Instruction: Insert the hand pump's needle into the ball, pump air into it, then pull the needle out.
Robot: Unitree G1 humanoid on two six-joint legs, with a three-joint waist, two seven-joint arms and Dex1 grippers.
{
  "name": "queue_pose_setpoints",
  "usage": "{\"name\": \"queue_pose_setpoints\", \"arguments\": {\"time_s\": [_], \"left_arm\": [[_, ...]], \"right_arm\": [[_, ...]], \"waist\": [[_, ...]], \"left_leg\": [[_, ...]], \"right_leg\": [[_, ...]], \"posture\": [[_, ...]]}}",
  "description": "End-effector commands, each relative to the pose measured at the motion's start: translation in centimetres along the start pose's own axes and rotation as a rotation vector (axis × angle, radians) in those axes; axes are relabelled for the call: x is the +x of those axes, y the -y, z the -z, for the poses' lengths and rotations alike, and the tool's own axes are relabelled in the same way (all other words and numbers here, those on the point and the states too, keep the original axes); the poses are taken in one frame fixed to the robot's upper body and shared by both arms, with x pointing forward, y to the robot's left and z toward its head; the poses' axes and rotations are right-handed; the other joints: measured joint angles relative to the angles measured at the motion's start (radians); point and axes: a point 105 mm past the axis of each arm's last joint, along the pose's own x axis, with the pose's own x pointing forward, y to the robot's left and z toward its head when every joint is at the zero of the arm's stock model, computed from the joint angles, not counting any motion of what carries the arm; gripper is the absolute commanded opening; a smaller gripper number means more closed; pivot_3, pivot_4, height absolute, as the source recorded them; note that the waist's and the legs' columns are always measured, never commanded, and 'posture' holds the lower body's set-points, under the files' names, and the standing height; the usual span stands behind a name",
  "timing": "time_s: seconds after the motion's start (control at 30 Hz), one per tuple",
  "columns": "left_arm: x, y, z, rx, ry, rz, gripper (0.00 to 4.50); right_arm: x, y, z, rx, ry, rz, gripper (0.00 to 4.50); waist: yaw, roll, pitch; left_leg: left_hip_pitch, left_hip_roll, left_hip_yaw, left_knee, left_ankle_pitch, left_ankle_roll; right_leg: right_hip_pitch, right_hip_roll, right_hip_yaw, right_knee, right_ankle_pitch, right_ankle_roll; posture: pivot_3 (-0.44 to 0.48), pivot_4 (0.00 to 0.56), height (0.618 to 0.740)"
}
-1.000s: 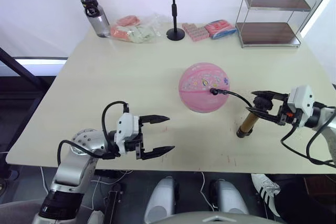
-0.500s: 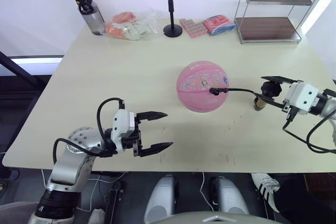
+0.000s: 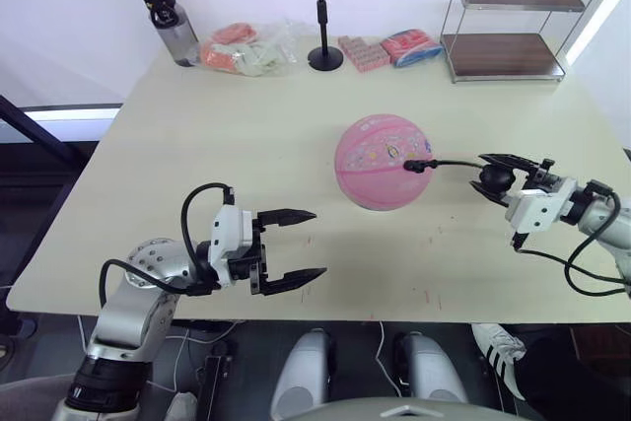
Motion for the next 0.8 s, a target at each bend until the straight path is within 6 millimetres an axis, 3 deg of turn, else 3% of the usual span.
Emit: {"name": "queue_pose_setpoints", "arguments": {"time_s": [0.03,0.33,0.37,0.47,0.73,0.8], "left_arm": [[0.0,0.1,-1.2,0.041,0.022,0.019,4.50],[0.0,0.4,-1.1,0.042,0.020,0.049,4.50],[0.0,0.4,-1.1,0.042,0.021,0.051,4.50],[0.0,0.4,-1.1,0.043,0.024,0.054,4.50],[0.0,0.2,-1.2,0.047,0.029,0.059,4.50],[0.2,0.0,-1.3,0.052,0.033,0.054,4.50]], "right_arm": [[0.0,0.4,-0.4,-0.054,0.026,0.041,1.96],[-0.1,-2.2,-1.4,0.035,0.068,-0.006,1.96],[-0.3,-2.5,-1.5,0.048,0.070,-0.016,2.99],[-0.8,-2.8,-1.7,0.065,0.077,-0.029,4.30],[-2.9,-4.0,-2.4,0.117,0.099,-0.064,4.45],[-3.6,-4.4,-2.6,0.209,0.099,-0.041,4.45]], "waist": [[0.000,0.000,0.000],[0.000,0.000,0.000],[-0.001,-0.001,0.000],[-0.001,-0.001,0.000],[-0.002,-0.001,-0.001],[0.000,-0.001,-0.001]], "left_leg": [[0.000,0.000,0.000,0.000,0.000,-0.001],[0.001,0.000,0.003,0.000,0.000,0.000],[0.001,0.000,0.003,0.000,-0.001,0.001],[0.001,0.000,0.004,0.000,-0.001,0.001],[0.003,0.000,0.007,0.002,-0.001,0.002],[0.004,0.000,0.007,0.002,-0.001,0.002]], "right_leg": [[0.000,0.000,0.000,0.000,0.000,0.000],[0.000,0.001,0.004,0.000,0.001,0.001],[0.000,0.001,0.004,0.000,0.001,0.001],[0.000,0.001,0.005,0.001,0.001,0.001],[0.000,0.001,0.008,0.003,0.002,0.003],[0.000,0.001,0.009,0.004,0.002,0.002]], "posture": [[0.000,0.150,0.740],[0.000,0.150,0.740],[0.000,0.150,0.740],[0.000,0.150,0.740],[0.000,0.150,0.740],[0.000,0.150,0.740]]}}
